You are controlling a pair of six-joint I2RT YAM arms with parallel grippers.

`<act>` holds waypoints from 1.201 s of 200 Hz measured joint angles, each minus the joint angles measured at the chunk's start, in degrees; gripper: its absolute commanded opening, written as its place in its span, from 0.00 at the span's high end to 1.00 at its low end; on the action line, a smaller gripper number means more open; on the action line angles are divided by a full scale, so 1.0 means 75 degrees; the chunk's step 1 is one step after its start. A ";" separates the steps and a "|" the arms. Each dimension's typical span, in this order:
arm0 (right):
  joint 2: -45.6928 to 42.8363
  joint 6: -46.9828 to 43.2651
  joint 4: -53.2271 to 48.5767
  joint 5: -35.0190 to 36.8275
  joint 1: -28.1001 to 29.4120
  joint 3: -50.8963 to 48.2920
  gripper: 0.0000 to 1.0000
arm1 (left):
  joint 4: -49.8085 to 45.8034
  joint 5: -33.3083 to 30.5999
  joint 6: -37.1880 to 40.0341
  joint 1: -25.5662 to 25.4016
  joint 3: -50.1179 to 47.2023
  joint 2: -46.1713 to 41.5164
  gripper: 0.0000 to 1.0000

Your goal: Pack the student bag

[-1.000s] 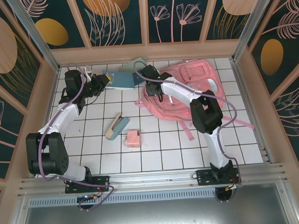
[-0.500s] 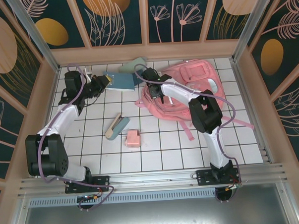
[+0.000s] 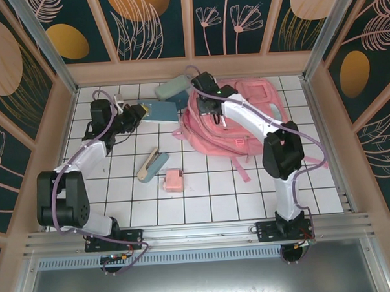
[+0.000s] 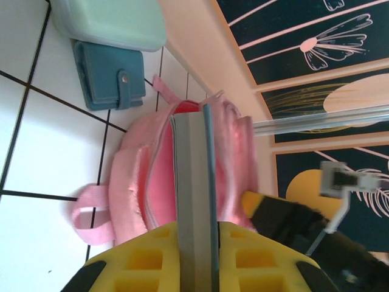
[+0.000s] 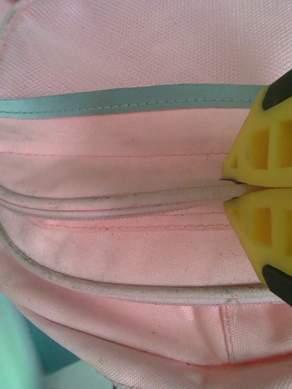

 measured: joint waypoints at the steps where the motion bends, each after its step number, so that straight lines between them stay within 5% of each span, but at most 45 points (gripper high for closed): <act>1: -0.0023 0.0003 -0.0009 -0.0029 -0.0012 0.0017 1.00 | 0.0029 -0.0009 -0.0012 -0.0023 0.0000 0.0017 1.00; 98: -0.1816 0.0574 0.0221 -0.3031 -0.1172 -0.0396 1.00 | 0.1515 -0.0801 -0.1005 -0.1985 0.0551 0.2028 1.00; 170: -0.2323 0.1204 0.0714 -0.4287 -0.1976 -0.0883 1.00 | 0.1778 -0.1227 -0.1309 -0.3485 0.3252 0.4226 1.00; 208: -0.2358 0.1241 0.0845 -0.4532 -0.2049 -0.0988 1.00 | 0.0845 -0.1562 -0.1037 -0.4068 0.5085 0.5330 1.00; 240: -0.2547 0.1268 0.0909 -0.4593 -0.2209 -0.1125 1.00 | -0.0562 -0.1839 -0.0519 -0.4412 0.6837 0.6368 0.84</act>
